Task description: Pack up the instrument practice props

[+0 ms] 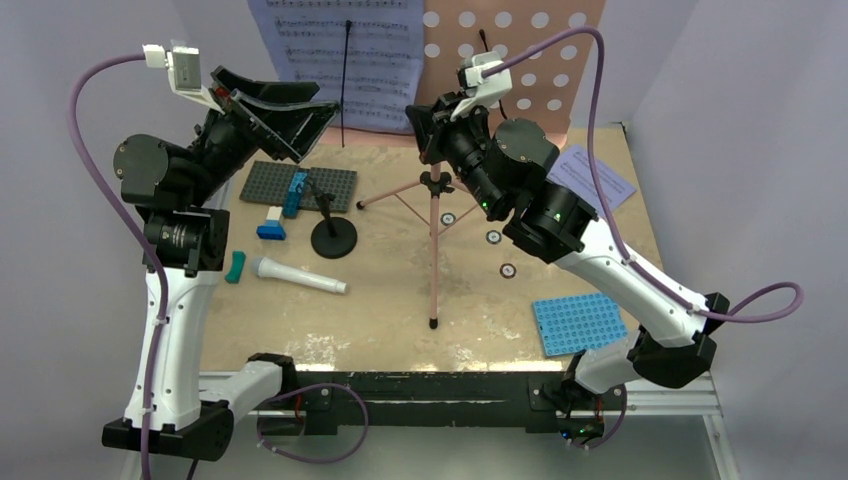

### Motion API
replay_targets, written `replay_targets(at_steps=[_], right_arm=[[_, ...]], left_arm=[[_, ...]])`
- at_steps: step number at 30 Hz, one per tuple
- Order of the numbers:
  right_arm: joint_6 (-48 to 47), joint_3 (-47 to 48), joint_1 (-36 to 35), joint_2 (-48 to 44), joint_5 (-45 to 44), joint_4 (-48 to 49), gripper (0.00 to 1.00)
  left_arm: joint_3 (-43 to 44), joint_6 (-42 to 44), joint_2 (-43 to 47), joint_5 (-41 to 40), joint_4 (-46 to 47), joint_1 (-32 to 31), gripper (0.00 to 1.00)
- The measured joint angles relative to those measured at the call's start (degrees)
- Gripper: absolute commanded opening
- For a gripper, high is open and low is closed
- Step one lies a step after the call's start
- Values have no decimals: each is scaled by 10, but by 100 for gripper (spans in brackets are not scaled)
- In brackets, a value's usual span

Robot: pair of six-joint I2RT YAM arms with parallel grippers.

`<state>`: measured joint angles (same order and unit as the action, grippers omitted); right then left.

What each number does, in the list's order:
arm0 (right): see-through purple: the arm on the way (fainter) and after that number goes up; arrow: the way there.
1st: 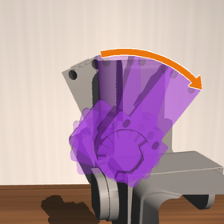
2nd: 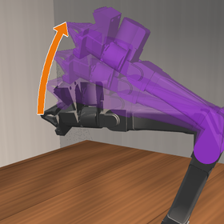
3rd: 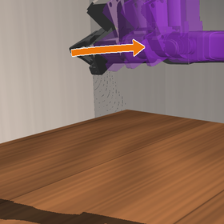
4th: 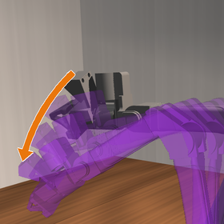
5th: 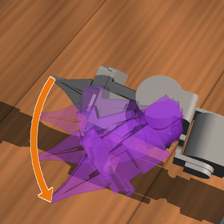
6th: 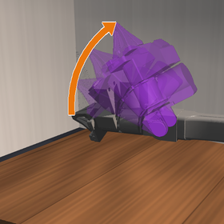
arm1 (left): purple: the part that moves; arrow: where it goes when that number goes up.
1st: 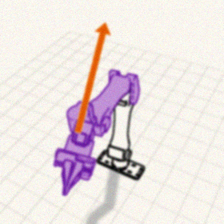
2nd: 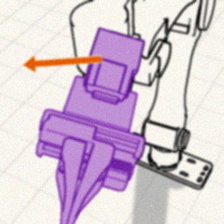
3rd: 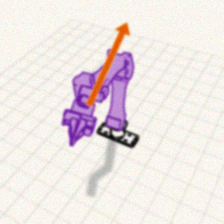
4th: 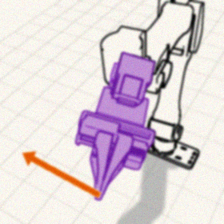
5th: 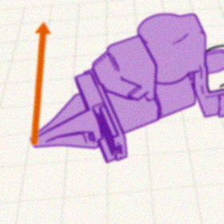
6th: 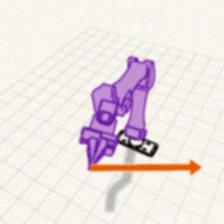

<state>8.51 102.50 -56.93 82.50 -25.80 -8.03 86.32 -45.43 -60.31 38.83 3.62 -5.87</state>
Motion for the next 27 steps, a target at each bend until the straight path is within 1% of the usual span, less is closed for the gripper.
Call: replay_targets(at_steps=[4, 6, 13, 18, 22, 23, 27], right_arm=[[-2, 0, 0, -2, 0, -1, 0], [-2, 0, 0, -3, 0, -2, 0], [-7, 0, 0, -3, 1, -2, 0], [-10, 0, 0, -3, 2, -4, 0], [-10, 0, 0, -3, 3, -4, 0], [-10, 0, 0, -3, 3, -4, 0], [-11, -2, 0, -4, 5, -3, 0]], left_arm=[[0, 1, -7, -1, 10, -14, 85], [0, 7, -10, -5, 10, -23, 83], [22, 86, -38, -54, -48, -80, 77], [22, 122, -44, -92, -68, -92, 73], [23, 137, -45, -113, -75, -92, 63], [24, 139, -46, -116, -76, -92, 59], [27, 148, -50, -121, -75, -93, 36]])
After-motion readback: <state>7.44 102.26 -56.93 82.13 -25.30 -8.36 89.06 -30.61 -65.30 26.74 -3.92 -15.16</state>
